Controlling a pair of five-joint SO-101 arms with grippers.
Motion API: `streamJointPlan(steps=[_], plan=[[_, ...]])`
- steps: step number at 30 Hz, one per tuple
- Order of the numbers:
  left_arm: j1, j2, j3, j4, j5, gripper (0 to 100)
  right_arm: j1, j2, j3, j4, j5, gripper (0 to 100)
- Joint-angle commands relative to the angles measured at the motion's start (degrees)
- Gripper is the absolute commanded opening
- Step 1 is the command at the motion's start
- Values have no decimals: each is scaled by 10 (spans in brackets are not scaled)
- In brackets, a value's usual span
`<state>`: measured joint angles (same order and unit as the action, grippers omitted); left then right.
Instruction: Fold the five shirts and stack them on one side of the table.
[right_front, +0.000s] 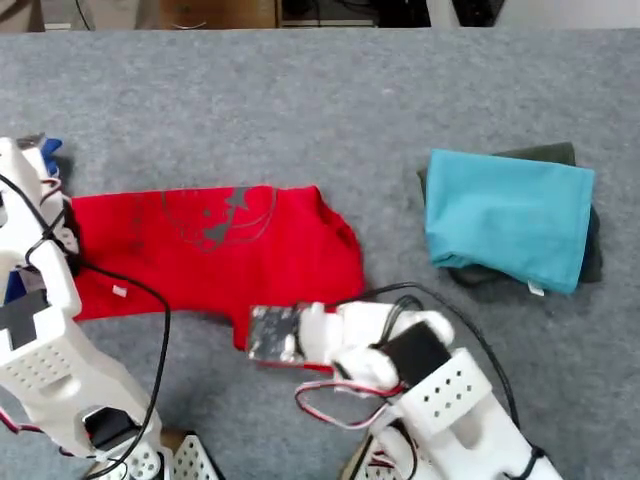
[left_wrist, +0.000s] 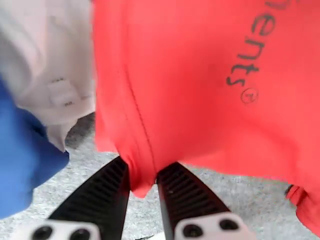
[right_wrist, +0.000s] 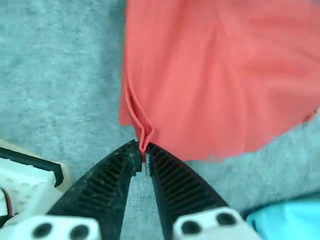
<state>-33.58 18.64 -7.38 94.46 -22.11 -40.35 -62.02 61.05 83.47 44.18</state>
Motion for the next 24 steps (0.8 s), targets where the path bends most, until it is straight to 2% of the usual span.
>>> streamJointPlan(steps=[1,11,13,17,19,21,24], plan=[[4,-6,11,2,-5,18,-25,-2,1,-3,4,1],[13,-6,31,5,-50,19,-17,-4,35,-29,7,10],[10,-6,31,6,-58,33,-16,-4,28,-25,4,69],[7,-7,25,30,-72,184,-16,-5,3,-12,7,243],[7,-9,4,51,-73,198,-16,-5,-22,2,8,302],[6,-12,-22,62,-81,198,-16,-5,-50,19,8,308],[3,-14,-52,63,-90,196,-13,-4,-95,40,8,264]])
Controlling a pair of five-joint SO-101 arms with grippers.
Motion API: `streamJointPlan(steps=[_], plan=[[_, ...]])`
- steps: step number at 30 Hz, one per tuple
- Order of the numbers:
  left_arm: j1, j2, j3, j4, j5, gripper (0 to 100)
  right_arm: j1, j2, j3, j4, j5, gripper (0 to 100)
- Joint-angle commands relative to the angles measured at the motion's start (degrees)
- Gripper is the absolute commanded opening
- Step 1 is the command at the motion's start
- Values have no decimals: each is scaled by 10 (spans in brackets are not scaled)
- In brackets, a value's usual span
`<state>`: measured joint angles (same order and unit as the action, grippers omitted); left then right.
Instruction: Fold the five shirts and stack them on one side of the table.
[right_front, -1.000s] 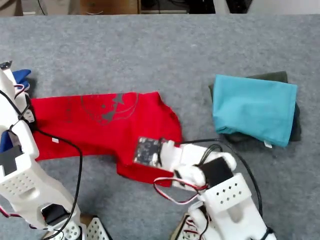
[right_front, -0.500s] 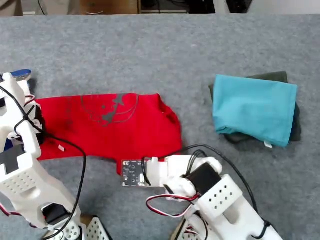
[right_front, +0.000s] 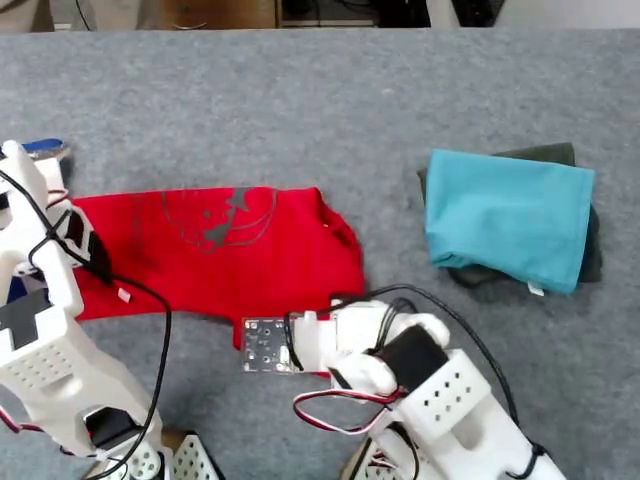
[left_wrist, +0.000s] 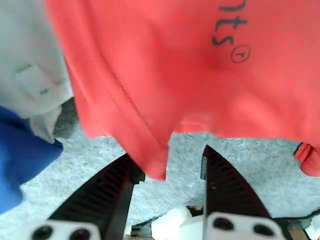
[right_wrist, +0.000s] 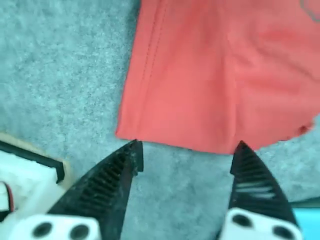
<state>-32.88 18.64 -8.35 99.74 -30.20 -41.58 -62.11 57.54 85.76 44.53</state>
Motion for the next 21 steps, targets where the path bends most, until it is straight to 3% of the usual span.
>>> streamJointPlan(steps=[1,6,10,15,17,21], plan=[[-11,-19,-51,11,-16,195,10,-1,-82,25,4,239],[-33,-87,-69,11,-37,157,100,14,-177,9,4,0],[-18,-144,-63,11,-67,47,152,101,-207,-34,11,14],[34,-170,-65,11,-67,35,168,263,-285,-98,3,2],[60,-168,-69,7,-26,35,168,339,-336,-123,-23,2],[107,-112,-69,-67,132,34,166,512,-459,-156,-73,2]])
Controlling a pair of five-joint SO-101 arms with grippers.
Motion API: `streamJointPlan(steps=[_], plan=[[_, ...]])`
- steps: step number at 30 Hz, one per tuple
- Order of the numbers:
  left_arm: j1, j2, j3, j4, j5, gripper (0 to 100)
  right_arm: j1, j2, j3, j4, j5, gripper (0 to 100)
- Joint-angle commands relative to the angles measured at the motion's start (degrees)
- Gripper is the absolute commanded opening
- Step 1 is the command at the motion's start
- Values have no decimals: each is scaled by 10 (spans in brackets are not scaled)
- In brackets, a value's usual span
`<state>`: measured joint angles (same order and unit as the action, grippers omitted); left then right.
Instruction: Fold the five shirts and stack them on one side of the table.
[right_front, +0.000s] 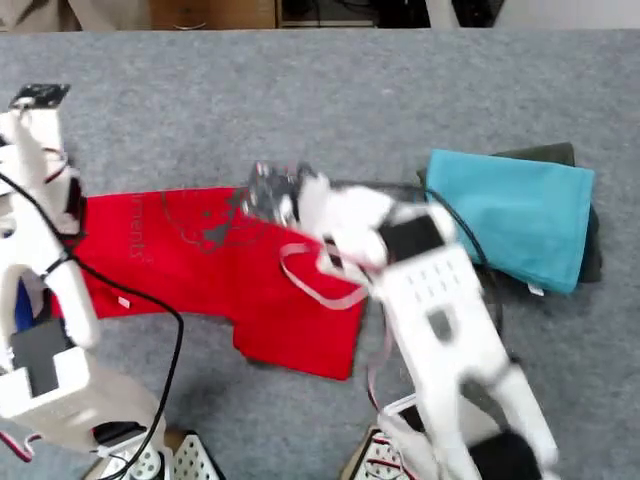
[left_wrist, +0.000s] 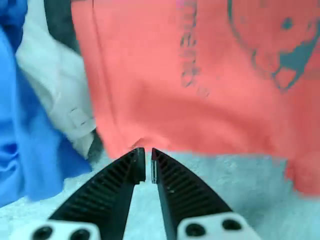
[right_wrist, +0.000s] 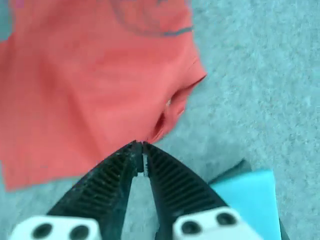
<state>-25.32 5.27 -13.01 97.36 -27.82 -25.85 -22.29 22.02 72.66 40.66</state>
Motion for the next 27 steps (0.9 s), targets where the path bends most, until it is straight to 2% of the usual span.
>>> streamJointPlan(steps=[1,5,10,15,19,27], plan=[[39,47,-25,-63,145,33,2,158,-139,-26,-47,2],[46,167,-63,-109,220,31,-10,309,-282,-5,-103,2],[18,313,-182,-80,246,30,0,477,-406,18,-122,2],[-18,441,-342,-13,242,30,67,628,-529,20,-120,2],[-22,527,-464,33,242,30,106,718,-659,43,-120,2],[-20,558,-505,34,236,30,82,773,-956,213,-105,2]])
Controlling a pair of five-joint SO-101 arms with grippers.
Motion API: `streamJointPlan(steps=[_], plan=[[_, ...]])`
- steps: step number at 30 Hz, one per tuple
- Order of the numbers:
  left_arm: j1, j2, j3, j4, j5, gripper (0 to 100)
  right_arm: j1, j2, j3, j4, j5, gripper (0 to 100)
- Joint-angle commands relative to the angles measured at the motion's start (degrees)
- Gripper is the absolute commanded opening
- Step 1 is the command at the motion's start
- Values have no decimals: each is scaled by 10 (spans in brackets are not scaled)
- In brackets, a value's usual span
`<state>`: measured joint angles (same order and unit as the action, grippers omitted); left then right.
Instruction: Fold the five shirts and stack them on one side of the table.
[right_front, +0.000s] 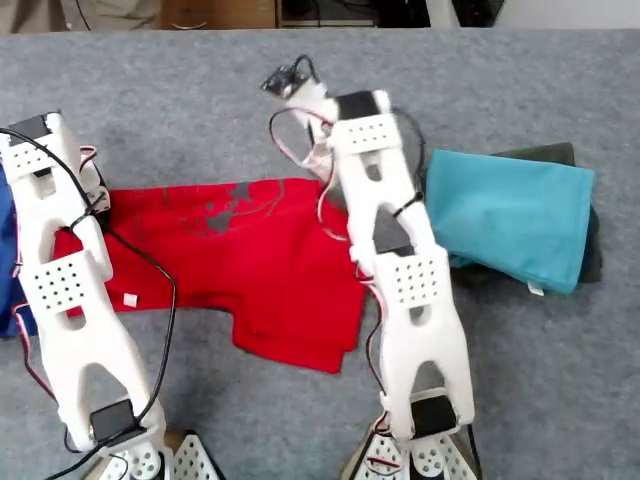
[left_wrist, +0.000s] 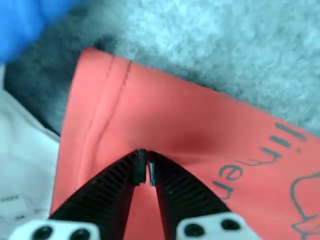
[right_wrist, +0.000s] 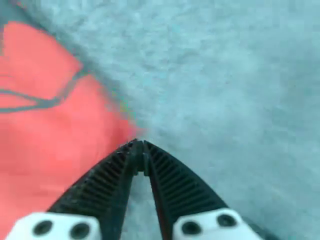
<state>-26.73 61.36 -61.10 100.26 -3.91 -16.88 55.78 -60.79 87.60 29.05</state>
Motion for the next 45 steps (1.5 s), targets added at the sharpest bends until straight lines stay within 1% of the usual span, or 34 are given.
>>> streamJointPlan(steps=[1,3,5,7,9,13,18,21,25,28,31,34,36,39,41,45], plan=[[-6,-3,-24,6,-14,30,-15,-7,-161,93,28,2],[-9,-3,-24,6,-33,30,-31,-7,-225,147,55,2],[-12,-4,-24,7,-48,30,-34,-15,-254,149,48,2],[-20,-19,-14,8,-63,26,-31,-35,-246,149,47,2],[-27,-54,21,8,-81,18,-29,-66,-193,149,46,2],[-33,-173,153,8,-130,19,-32,-186,-7,149,47,2],[-26,-340,379,5,-177,19,-61,-365,263,139,75,2],[-17,-379,503,-15,-196,19,-81,-456,435,76,81,2],[-16,-373,606,-78,-168,19,-102,-545,655,-45,79,2],[-18,-350,617,-80,-165,19,-114,-587,788,-103,78,2],[-32,-322,615,-80,-169,19,-117,-614,883,-142,78,2],[-58,-306,611,-70,-171,19,-117,-640,931,-151,79,2],[-79,-301,590,-66,-187,19,-120,-662,947,-149,82,2],[-107,-296,530,-47,-200,19,-155,-703,970,-141,82,2],[-119,-296,484,-34,-204,19,-200,-730,989,-135,82,2],[-116,-296,424,-20,-204,19,-270,-762,1039,-149,78,2]])
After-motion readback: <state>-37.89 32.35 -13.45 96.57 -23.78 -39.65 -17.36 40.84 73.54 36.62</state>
